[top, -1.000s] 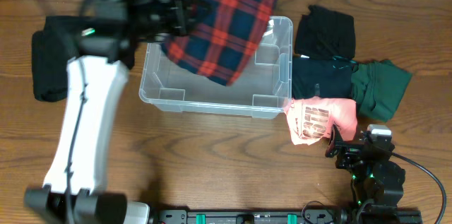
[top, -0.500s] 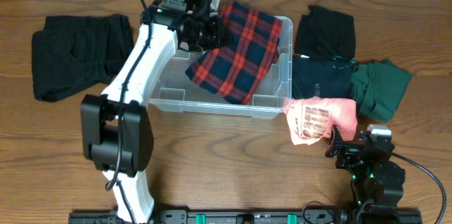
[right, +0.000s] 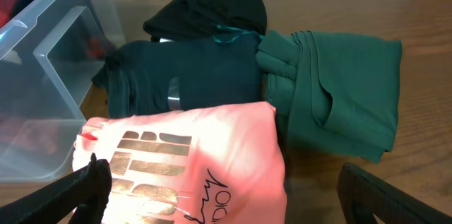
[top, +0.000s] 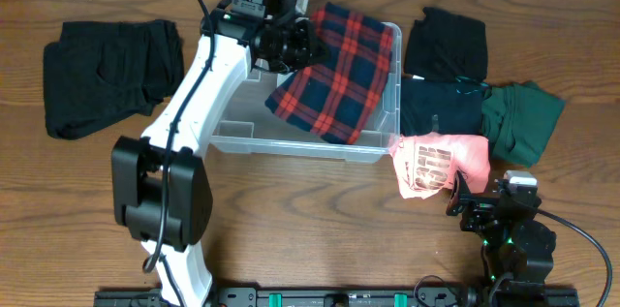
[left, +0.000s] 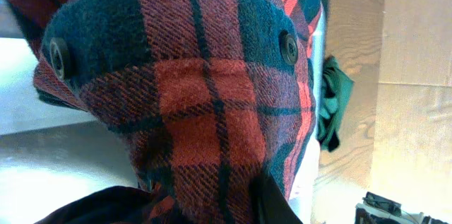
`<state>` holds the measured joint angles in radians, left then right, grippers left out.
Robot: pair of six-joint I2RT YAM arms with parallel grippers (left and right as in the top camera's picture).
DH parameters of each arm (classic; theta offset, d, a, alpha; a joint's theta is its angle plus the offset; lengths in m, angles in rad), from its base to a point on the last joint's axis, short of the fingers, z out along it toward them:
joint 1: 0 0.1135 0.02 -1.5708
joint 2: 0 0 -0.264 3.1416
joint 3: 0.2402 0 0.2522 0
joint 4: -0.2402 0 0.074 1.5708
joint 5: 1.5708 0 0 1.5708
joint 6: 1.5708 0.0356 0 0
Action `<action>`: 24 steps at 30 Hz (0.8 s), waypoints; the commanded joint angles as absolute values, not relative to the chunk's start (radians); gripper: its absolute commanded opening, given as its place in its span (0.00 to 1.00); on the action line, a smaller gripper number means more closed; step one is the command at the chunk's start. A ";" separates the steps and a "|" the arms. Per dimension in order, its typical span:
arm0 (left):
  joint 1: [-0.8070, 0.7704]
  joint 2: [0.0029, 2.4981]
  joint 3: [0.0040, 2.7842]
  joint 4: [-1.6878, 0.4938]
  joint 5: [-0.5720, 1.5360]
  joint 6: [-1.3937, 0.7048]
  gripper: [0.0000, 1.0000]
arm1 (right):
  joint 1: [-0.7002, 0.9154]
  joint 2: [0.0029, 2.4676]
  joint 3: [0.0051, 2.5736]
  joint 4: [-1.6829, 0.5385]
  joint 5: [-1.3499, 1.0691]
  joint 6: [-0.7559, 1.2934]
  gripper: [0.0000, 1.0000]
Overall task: Pack container
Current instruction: 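Lift the plaid shirt with the left gripper and lower it into the bin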
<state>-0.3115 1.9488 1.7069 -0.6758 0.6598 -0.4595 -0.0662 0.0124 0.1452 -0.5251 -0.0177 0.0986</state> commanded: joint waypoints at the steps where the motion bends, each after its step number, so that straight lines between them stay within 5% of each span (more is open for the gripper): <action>1: -0.356 1.908 1.708 -0.700 0.593 -0.522 0.06 | -0.071 0.008 0.142 -0.524 -0.008 0.108 0.99; 8: -0.382 1.910 1.599 -0.704 0.416 -0.613 0.06 | -0.071 0.008 0.142 -0.524 -0.008 0.108 0.99; 15: -0.368 1.912 1.375 -0.461 0.391 -0.653 0.07 | -0.071 0.008 0.142 -0.524 -0.008 0.108 0.99; 24: -0.290 1.905 1.315 -0.416 0.405 -0.572 0.37 | -0.071 0.008 0.142 -0.524 -0.008 0.108 0.99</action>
<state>-0.3344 1.9293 1.3201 -0.4000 0.3958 -0.6033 -0.0662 0.0124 0.1452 -0.5251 -0.0177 0.0986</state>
